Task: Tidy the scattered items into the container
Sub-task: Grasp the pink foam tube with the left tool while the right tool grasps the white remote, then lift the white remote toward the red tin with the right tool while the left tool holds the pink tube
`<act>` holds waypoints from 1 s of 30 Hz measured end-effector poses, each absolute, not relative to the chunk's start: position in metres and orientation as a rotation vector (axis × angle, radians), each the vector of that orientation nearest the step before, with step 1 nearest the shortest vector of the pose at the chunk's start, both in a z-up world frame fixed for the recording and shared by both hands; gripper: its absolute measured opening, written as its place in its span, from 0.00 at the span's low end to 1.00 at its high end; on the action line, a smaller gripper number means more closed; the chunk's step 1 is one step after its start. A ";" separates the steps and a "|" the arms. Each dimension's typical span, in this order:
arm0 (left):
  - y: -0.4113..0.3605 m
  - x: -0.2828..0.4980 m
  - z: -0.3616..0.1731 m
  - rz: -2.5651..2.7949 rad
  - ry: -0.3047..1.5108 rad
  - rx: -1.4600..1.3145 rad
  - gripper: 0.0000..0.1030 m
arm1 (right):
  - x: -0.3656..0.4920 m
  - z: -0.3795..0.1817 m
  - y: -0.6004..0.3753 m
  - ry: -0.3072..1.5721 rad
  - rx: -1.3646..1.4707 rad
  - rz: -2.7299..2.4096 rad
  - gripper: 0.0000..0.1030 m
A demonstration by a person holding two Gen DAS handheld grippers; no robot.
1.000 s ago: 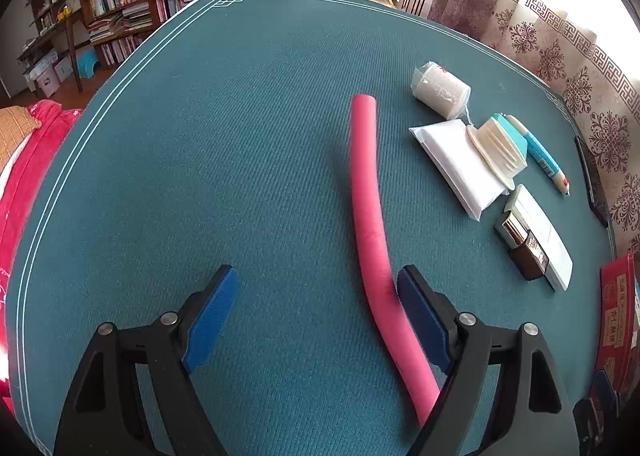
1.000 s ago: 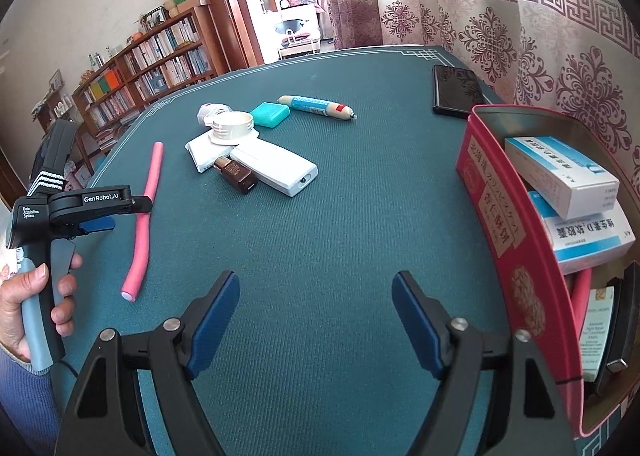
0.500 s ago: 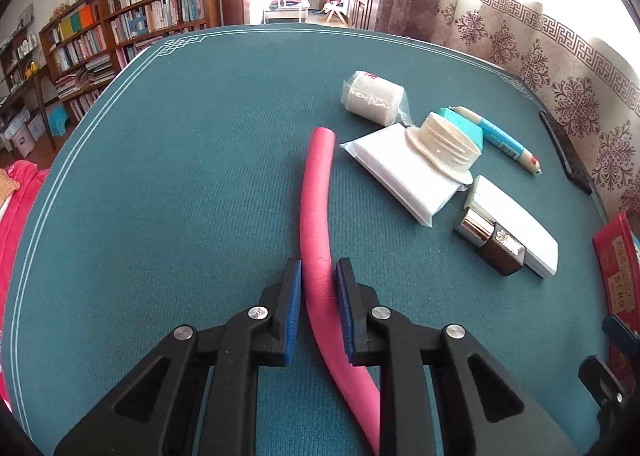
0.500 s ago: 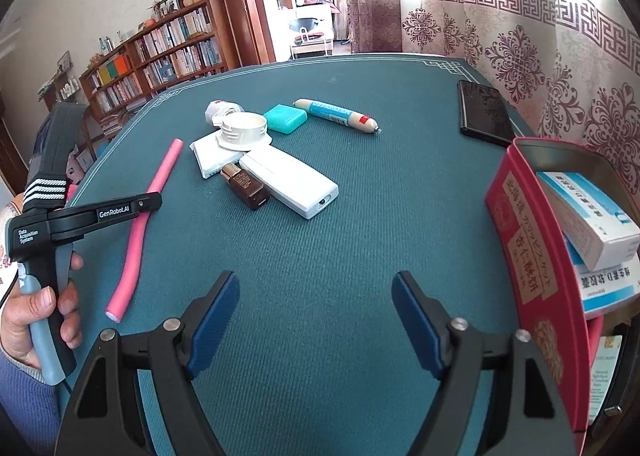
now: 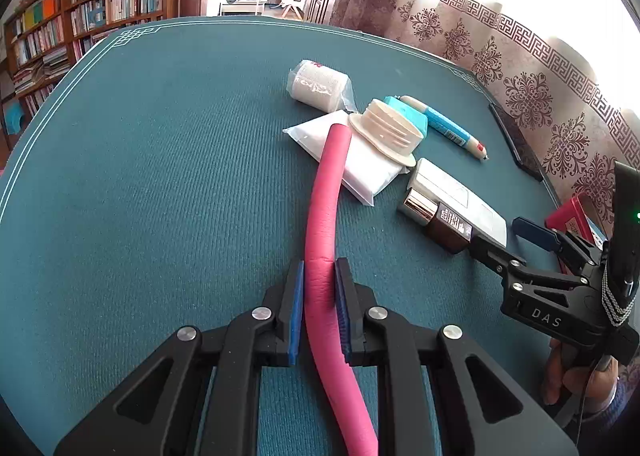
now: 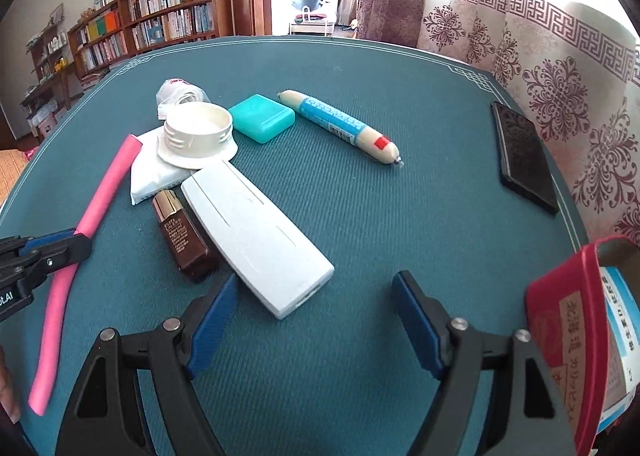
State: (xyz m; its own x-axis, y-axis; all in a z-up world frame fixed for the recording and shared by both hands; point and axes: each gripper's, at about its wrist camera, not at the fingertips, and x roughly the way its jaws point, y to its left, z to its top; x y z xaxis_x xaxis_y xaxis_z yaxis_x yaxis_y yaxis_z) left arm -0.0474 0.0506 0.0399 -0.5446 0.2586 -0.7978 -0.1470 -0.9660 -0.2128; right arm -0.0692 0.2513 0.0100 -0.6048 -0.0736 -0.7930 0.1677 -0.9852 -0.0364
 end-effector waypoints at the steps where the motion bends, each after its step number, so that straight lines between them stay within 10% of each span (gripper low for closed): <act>1: 0.053 -0.049 0.039 2.567 -0.180 -1.357 0.16 | -0.073 0.010 0.248 0.169 1.319 -2.684 0.79; 7: 0.052 -0.052 0.037 2.567 -0.197 -1.358 0.16 | -0.088 0.011 0.228 0.211 1.292 -2.629 0.77; 14: 0.047 -0.049 0.038 2.566 -0.213 -1.356 0.16 | -0.077 0.015 0.220 0.204 1.275 -2.629 0.42; 30: 0.057 -0.038 0.056 2.576 -0.189 -1.290 0.16 | -0.008 0.061 0.268 -0.106 1.136 -2.763 0.41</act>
State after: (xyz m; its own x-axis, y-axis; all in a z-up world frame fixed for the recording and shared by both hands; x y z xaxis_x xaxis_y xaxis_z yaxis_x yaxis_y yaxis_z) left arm -0.0375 0.0573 0.0559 -0.5748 0.2824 -0.7680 -0.1676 -0.9593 -0.2274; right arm -0.0078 0.2677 0.0612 -0.7013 -0.1667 -0.6931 0.1129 -0.9860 0.1228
